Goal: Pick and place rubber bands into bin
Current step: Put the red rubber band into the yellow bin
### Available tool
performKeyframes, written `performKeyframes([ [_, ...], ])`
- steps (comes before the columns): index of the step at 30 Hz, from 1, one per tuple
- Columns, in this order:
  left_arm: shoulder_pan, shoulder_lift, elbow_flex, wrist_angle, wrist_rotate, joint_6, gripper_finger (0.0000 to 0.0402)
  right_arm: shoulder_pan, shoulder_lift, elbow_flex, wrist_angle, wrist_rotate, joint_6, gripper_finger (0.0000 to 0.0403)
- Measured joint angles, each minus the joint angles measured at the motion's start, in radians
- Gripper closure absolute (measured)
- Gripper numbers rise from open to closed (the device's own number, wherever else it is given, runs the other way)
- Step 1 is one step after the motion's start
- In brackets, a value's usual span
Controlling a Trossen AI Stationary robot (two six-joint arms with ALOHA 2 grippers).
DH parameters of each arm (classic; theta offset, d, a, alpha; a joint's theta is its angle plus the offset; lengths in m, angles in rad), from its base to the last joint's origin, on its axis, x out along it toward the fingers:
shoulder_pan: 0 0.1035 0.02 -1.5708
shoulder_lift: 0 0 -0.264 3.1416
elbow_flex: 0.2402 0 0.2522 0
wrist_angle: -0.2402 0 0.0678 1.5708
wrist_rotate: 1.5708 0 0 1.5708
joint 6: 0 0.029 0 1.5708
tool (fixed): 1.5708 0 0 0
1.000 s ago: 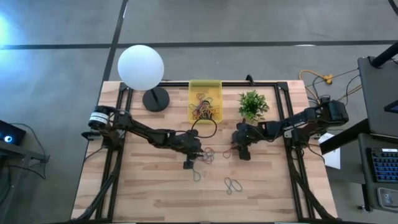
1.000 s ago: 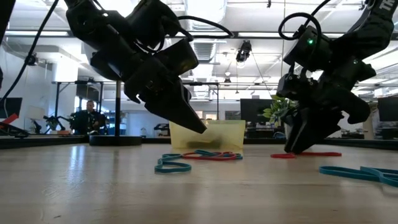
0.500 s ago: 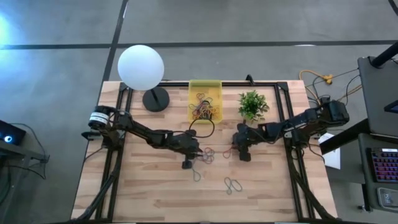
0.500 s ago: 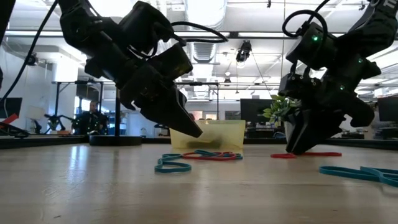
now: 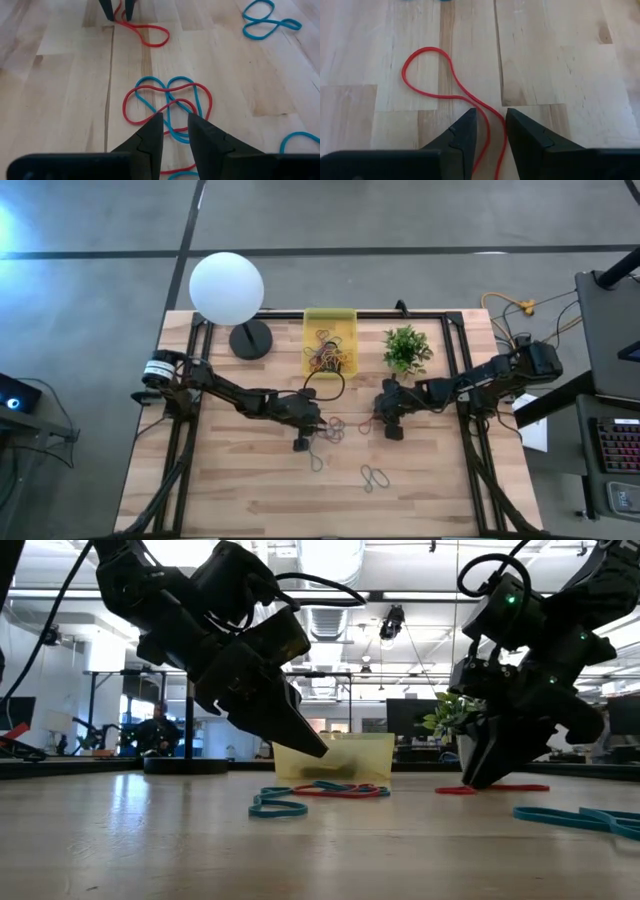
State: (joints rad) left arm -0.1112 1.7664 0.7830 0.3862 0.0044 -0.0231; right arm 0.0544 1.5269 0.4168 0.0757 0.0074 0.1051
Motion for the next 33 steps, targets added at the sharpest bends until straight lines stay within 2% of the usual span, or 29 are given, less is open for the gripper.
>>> performKeyframes([
  [3,0.0,0.0,0.0,0.0,-0.001,0.001,0.0326,0.0,-0.001,0.0,-0.006,-0.003,0.0,0.0328],
  [8,0.0,0.0,0.0,0.0,-0.003,0.003,0.0326,0.001,-0.003,0.0,-0.014,-0.014,-0.003,0.0386],
  [16,0.0,0.0,0.0,0.003,-0.002,0.003,0.0326,0.001,-0.034,0.0,-0.04,-0.021,-0.017,0.0395],
  [23,0.0,0.0,0.001,0.002,-0.002,0.002,0.0327,0.003,-0.226,-0.023,-0.19,-0.033,-0.057,0.0395],
  [27,0.0,0.0,0.001,0.008,-0.002,0.003,0.0327,0.002,-0.347,-0.016,-0.213,-0.018,-0.06,0.0395],
  [33,0.0,0.0,0.002,0.025,0.0,0.003,0.0327,0.002,-0.456,0.002,-0.214,-0.007,-0.099,0.0395],
])
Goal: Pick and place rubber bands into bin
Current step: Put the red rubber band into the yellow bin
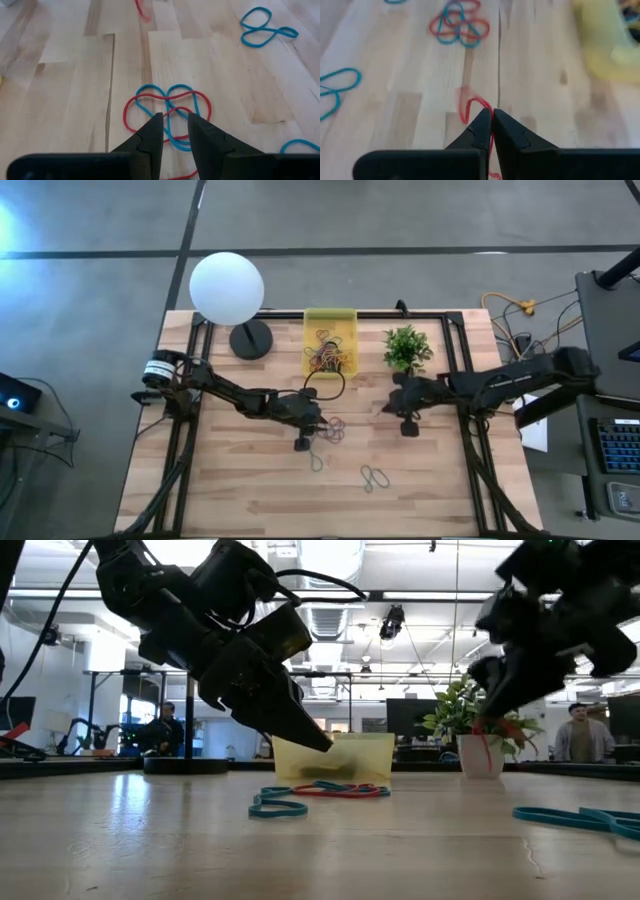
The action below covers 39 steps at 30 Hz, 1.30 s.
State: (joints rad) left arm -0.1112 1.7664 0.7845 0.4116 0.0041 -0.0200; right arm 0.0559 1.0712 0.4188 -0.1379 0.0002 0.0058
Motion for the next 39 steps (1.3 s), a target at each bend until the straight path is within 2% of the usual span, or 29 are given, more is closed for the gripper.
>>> performKeyframes([
  [9,0.0,0.0,0.0,0.009,0.001,0.0,0.0327,-0.001,-0.02,0.136,-0.013,0.065,-0.154,0.0395],
  [17,-0.001,0.0,0.0,0.011,0.001,0.0,0.0327,-0.01,-0.013,0.25,-0.009,0.25,-0.323,0.0395],
  [20,-0.001,0.0,0.0,0.012,0.0,0.0,0.0327,-0.035,0.007,0.28,-0.008,0.289,-0.362,0.0395],
  [30,-0.002,0.0,0.0,0.014,0.0,0.0,0.0327,-0.198,0.161,0.342,0.058,0.29,-0.409,0.0395],
  [35,-0.002,0.0,-0.001,0.014,0.0,0.0,0.0327,-0.285,0.269,0.361,0.179,0.211,-0.429,0.0395],
  [39,-0.002,0.0,-0.002,0.014,0.0,0.0,0.0327,-0.352,0.362,0.402,0.232,0.2,-0.429,0.0395],
])
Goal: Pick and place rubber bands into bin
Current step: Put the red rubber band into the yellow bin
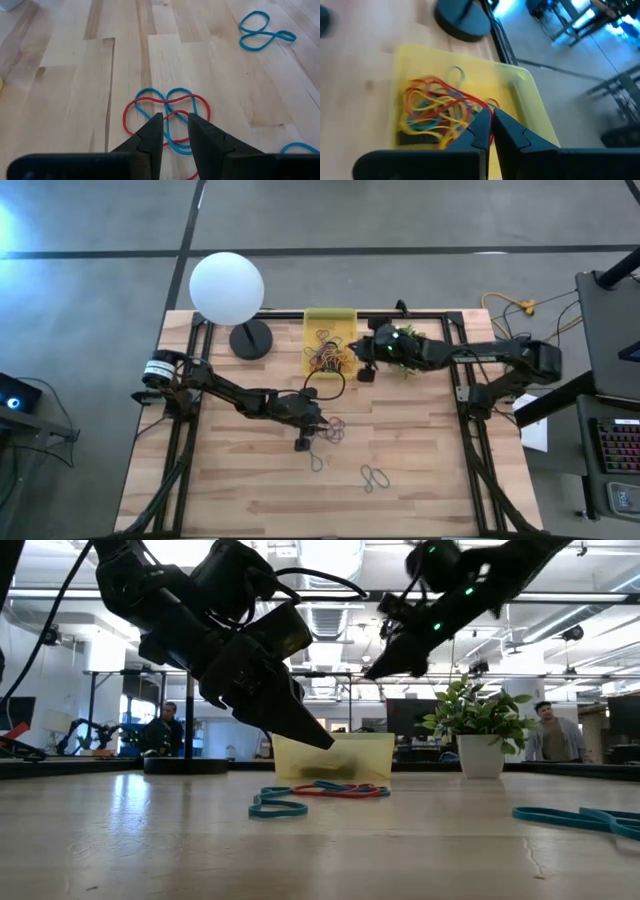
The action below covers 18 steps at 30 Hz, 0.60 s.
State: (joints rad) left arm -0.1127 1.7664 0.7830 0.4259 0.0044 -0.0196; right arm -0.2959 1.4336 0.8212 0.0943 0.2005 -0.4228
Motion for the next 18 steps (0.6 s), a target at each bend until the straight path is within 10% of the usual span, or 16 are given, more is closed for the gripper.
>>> performKeyframes([
  [18,0.0,0.0,-0.001,0.0,-0.001,0.0,0.0327,-0.081,0.37,0.354,-0.174,-0.184,0.054,0.0392],
])
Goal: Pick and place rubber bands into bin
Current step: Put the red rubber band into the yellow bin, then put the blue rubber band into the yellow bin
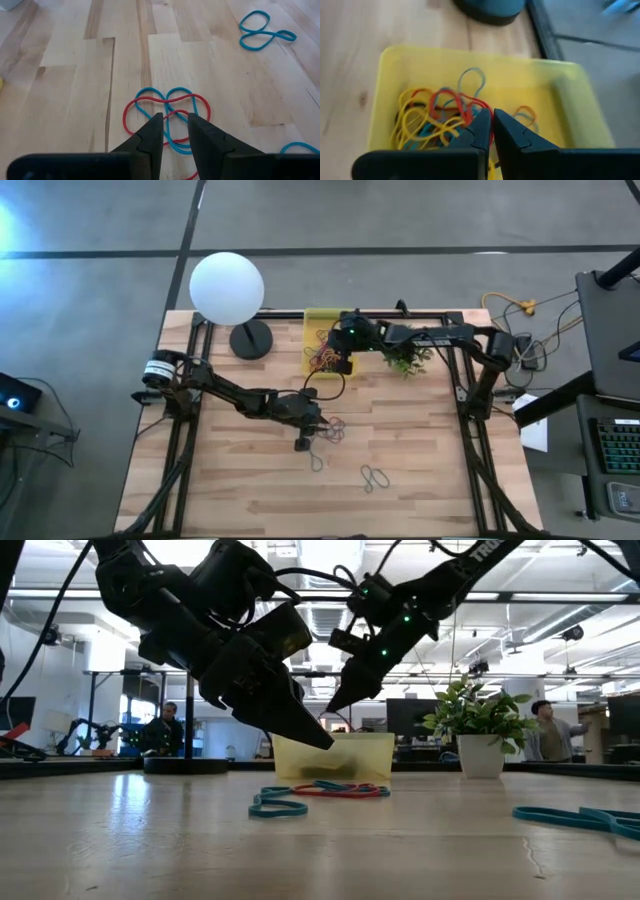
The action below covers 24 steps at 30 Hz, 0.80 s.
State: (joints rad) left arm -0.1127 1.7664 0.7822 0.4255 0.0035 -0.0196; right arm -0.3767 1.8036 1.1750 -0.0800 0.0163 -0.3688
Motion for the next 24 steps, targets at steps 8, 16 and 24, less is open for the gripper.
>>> performKeyframes([
  [8,0.0,0.0,0.0,0.0,0.001,0.0,0.0327,0.001,0.025,0.049,-0.087,-0.052,0.0,0.0317],
  [16,0.0,0.0,0.0,0.0,0.001,0.0,0.0327,0.006,-0.065,0.047,-0.309,-0.108,-0.012,0.0249],
  [24,0.0,-0.002,0.0,-0.042,0.096,0.009,0.0327,0.045,-0.255,-0.012,-0.483,-0.169,-0.02,0.0243],
])
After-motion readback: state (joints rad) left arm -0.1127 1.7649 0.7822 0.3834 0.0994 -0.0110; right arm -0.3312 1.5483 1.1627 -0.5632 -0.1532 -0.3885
